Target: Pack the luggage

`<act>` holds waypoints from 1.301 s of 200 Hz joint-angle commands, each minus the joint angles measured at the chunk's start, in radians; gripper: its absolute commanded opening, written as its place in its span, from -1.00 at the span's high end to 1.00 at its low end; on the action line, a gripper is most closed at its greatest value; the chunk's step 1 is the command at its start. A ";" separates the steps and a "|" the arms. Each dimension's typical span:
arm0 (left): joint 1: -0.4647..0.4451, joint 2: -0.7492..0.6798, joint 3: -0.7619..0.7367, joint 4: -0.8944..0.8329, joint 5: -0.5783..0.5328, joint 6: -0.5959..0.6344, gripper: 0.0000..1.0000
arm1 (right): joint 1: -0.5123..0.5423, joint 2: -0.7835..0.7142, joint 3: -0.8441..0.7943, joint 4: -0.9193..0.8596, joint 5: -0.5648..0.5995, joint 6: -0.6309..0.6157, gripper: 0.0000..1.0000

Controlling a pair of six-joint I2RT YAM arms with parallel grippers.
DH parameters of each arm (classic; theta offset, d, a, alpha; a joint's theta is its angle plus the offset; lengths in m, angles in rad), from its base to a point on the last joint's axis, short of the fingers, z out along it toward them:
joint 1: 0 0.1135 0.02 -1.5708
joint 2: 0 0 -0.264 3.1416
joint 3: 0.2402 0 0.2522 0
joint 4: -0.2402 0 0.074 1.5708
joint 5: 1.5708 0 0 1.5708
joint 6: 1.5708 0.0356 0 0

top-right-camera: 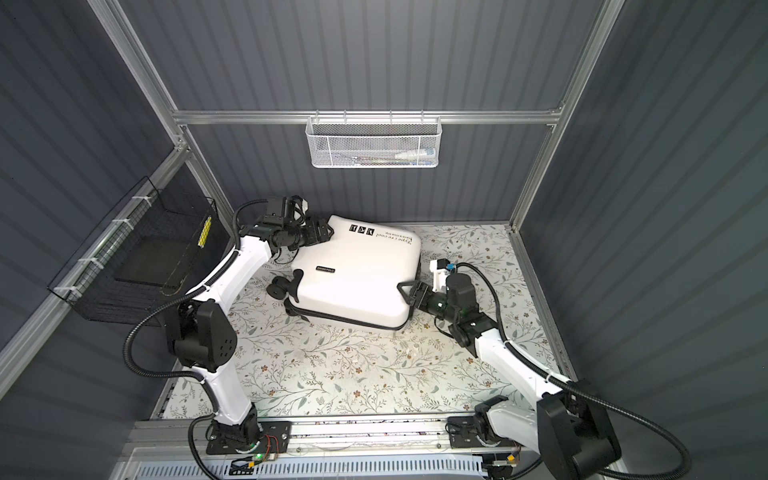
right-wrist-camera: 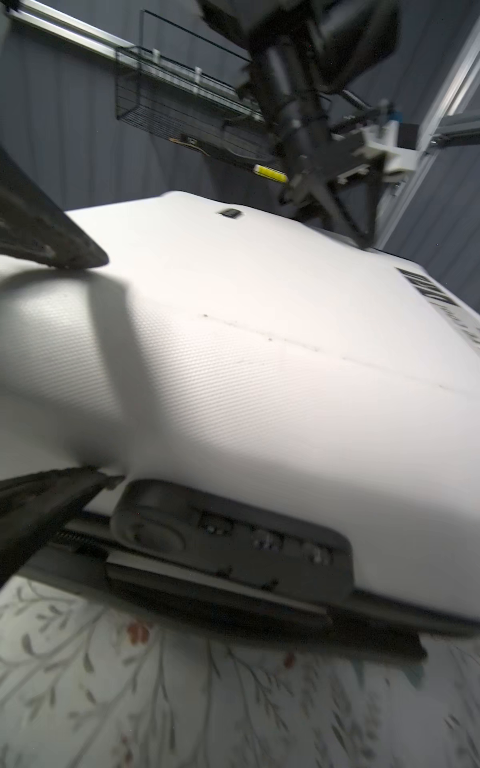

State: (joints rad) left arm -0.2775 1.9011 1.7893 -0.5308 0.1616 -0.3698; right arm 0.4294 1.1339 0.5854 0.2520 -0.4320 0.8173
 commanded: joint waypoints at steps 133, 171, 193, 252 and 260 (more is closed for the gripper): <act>0.012 -0.455 -0.250 -0.074 0.161 -0.110 -1.00 | -0.385 0.119 0.367 -0.332 -0.164 -0.163 -0.66; -0.003 -0.686 -0.507 -0.119 0.160 -0.178 -1.00 | -0.427 0.369 0.586 -0.339 -0.221 -0.187 -0.66; -0.013 -0.801 -0.599 -0.172 0.159 -0.209 -1.00 | -0.434 0.520 0.729 -0.370 -0.317 -0.203 -0.64; -0.083 -0.879 -0.810 -0.076 0.197 -0.282 -1.00 | -0.417 0.680 0.804 -0.297 -0.491 -0.148 -0.54; -0.083 -0.865 -0.819 -0.048 0.200 -0.281 -1.00 | -0.413 0.673 0.784 -0.278 -0.505 -0.141 -0.52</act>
State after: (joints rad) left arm -0.3462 1.0069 1.0157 -0.6437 0.3347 -0.6224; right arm 0.0032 1.8252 1.3960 -0.0803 -0.8371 0.6529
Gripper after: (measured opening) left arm 0.998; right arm 0.767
